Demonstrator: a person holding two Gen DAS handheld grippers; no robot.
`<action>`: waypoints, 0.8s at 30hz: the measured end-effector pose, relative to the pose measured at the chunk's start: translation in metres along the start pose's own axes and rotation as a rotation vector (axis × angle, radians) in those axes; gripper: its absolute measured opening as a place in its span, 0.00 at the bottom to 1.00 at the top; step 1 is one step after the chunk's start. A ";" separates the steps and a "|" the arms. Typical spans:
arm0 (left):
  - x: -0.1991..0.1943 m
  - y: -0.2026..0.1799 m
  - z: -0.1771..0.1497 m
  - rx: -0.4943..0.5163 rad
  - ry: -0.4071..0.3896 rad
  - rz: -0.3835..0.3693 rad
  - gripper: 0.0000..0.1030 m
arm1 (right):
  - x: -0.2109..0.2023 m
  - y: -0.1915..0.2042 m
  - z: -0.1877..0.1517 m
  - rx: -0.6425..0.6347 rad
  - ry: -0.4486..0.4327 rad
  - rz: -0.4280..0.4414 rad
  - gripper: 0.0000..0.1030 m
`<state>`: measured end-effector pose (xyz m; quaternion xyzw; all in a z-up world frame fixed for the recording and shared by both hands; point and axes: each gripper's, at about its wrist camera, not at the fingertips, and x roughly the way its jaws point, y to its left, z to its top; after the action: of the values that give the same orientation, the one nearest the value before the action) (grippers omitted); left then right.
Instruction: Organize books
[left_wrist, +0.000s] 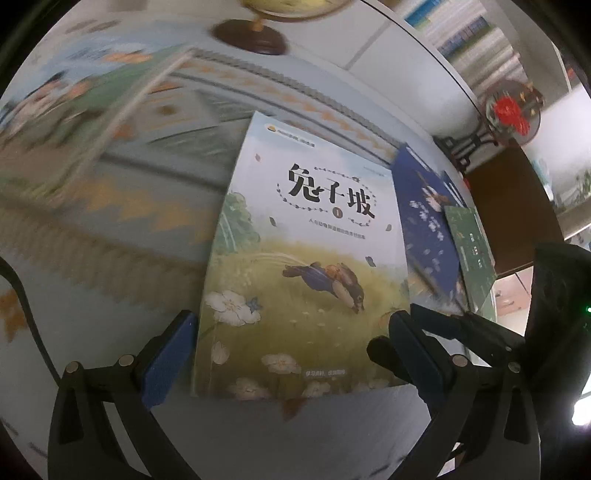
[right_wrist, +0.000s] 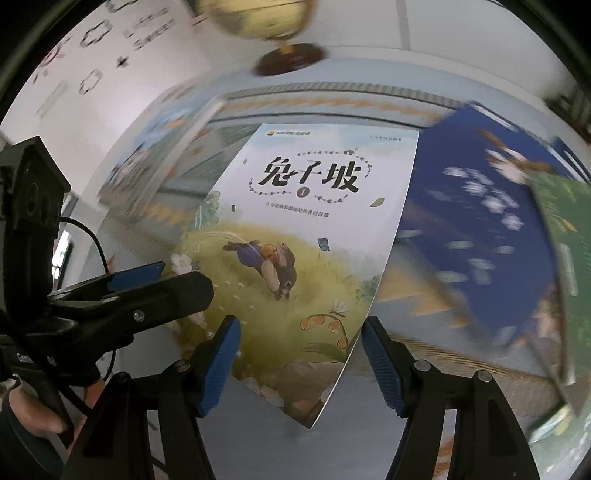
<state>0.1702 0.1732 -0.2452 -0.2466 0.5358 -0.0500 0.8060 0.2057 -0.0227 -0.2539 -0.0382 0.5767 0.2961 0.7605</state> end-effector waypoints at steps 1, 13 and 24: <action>-0.005 0.010 -0.003 -0.010 -0.001 -0.004 0.99 | 0.005 0.013 -0.001 -0.012 0.011 0.002 0.65; -0.026 0.046 -0.009 0.069 0.014 -0.034 0.97 | 0.018 0.041 -0.014 0.111 -0.047 -0.203 0.65; -0.051 0.070 0.000 -0.142 -0.007 -0.480 0.94 | 0.007 0.010 -0.024 0.313 -0.136 0.131 0.66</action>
<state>0.1360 0.2523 -0.2336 -0.4230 0.4611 -0.2015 0.7535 0.1811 -0.0217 -0.2650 0.1387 0.5642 0.2536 0.7734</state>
